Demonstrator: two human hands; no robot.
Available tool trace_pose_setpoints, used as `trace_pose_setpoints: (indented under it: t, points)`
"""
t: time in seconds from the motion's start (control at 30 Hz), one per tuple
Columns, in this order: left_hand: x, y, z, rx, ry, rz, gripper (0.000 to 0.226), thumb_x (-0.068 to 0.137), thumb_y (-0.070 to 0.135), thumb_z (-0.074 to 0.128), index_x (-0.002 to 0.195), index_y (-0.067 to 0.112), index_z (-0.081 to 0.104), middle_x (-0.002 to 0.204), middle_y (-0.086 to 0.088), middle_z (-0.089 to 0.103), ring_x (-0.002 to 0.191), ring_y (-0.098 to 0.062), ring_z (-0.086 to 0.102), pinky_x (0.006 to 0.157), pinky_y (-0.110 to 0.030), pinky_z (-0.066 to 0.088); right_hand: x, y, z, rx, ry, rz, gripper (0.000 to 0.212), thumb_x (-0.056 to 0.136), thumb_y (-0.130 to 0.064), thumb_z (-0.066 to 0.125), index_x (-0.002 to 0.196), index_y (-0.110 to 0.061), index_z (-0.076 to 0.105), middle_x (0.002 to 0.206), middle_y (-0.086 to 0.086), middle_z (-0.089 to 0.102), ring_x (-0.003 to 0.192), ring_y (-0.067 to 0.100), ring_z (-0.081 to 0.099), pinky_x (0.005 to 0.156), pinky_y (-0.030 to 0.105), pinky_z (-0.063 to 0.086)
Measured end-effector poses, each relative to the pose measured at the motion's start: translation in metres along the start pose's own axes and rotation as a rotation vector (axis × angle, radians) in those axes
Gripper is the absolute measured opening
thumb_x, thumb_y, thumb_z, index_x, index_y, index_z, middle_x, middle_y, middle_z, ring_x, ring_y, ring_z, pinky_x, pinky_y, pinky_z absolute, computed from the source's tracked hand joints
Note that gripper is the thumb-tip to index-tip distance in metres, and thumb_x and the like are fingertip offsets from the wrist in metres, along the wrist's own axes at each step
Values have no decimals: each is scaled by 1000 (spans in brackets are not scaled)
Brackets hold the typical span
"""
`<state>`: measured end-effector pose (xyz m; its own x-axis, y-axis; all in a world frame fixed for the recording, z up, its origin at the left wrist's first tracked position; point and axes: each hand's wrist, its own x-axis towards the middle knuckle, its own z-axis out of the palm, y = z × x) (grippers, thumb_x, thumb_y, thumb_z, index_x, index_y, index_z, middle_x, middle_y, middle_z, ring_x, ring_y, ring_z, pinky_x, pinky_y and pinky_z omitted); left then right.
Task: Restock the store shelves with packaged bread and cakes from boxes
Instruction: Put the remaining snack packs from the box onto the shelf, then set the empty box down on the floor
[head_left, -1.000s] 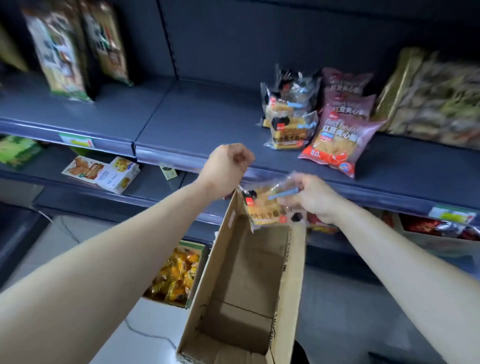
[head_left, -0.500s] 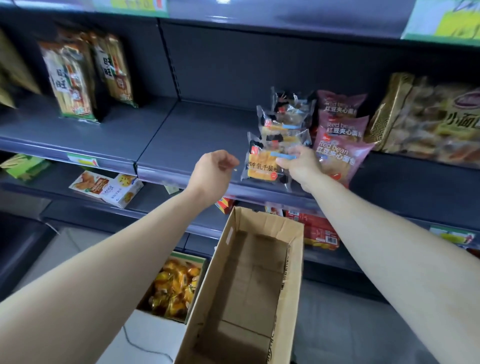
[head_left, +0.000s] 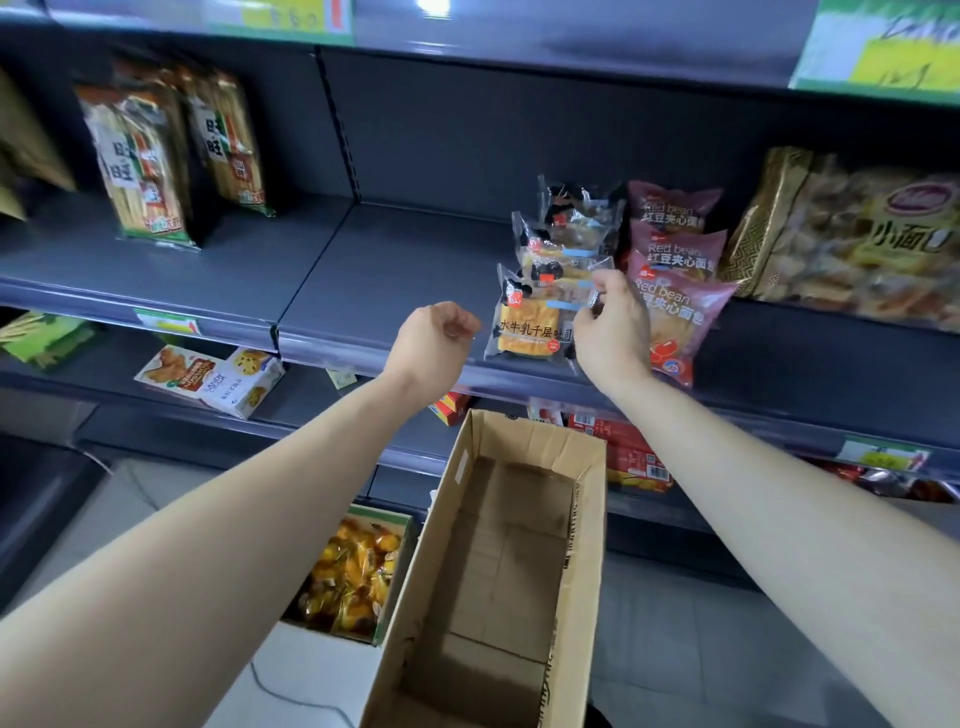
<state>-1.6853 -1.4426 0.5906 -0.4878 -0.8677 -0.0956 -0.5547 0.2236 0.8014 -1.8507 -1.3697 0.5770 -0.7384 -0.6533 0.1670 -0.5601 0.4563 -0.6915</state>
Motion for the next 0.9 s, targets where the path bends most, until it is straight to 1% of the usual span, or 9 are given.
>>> trace_pose_setpoints:
  t: [0.13,0.23,0.3,0.4,0.47,0.6,0.73,0.83,0.9]
  points:
    - [-15,-12,-2,-28,-20,-7,29,92,-5,39,107,3,63,96,-2,57,85,-13,51,53,3,36,-38,1,-4,-11,-78,-81,28,92,-4,48,118,-11,57,123,5,57,112,21,54,87,27,43]
    - [-28,-30,3,-34,-85,-88,25,91,-3,41,96,11,61,87,-6,57,67,-18,51,45,-5,37,-65,11,1,-51,-208,-3,29,93,-8,49,121,-11,57,126,5,57,116,22,52,93,31,42]
    - [-40,-47,12,23,-162,-154,21,89,-1,44,91,10,61,85,-7,56,69,-22,48,58,-18,41,-83,21,7,-111,-332,76,30,93,-13,51,123,-11,57,129,7,56,117,25,52,93,33,43]
    - [-60,-74,30,70,-242,-272,16,88,4,47,76,11,56,84,-10,54,77,-22,45,68,-27,39,-110,40,18,-192,-487,185,40,93,-23,55,131,-10,51,134,11,52,120,29,50,96,33,41]
    - [-76,-90,41,101,-284,-359,9,91,12,50,94,9,59,94,-8,53,87,-23,51,76,-29,42,-125,55,25,-243,-555,269,48,93,-28,56,136,-10,45,139,12,46,125,30,46,100,34,40]
    - [-103,-122,61,98,-308,-562,51,94,30,52,136,4,41,131,-15,51,119,-32,51,94,-34,42,-149,91,35,-316,-643,493,61,88,-39,56,139,-10,38,141,15,39,125,35,42,102,40,40]
    - [-124,-142,82,47,-296,-738,66,93,40,53,143,8,25,141,-13,43,125,-31,46,100,-37,39,-171,118,35,-96,-758,671,60,91,-30,55,145,-14,34,149,12,34,131,31,38,107,40,35]
    - [-137,-152,96,22,-236,-797,65,91,46,53,140,10,31,136,-11,47,120,-30,49,101,-39,43,-184,130,33,53,-858,800,59,96,-27,53,147,-12,30,154,8,28,139,28,29,110,41,28]
    - [-140,-155,104,-8,-184,-824,68,89,51,54,141,12,31,137,-9,46,120,-30,49,101,-39,44,-187,133,32,135,-883,882,69,93,-35,57,149,-11,24,155,8,24,141,29,26,112,46,25]
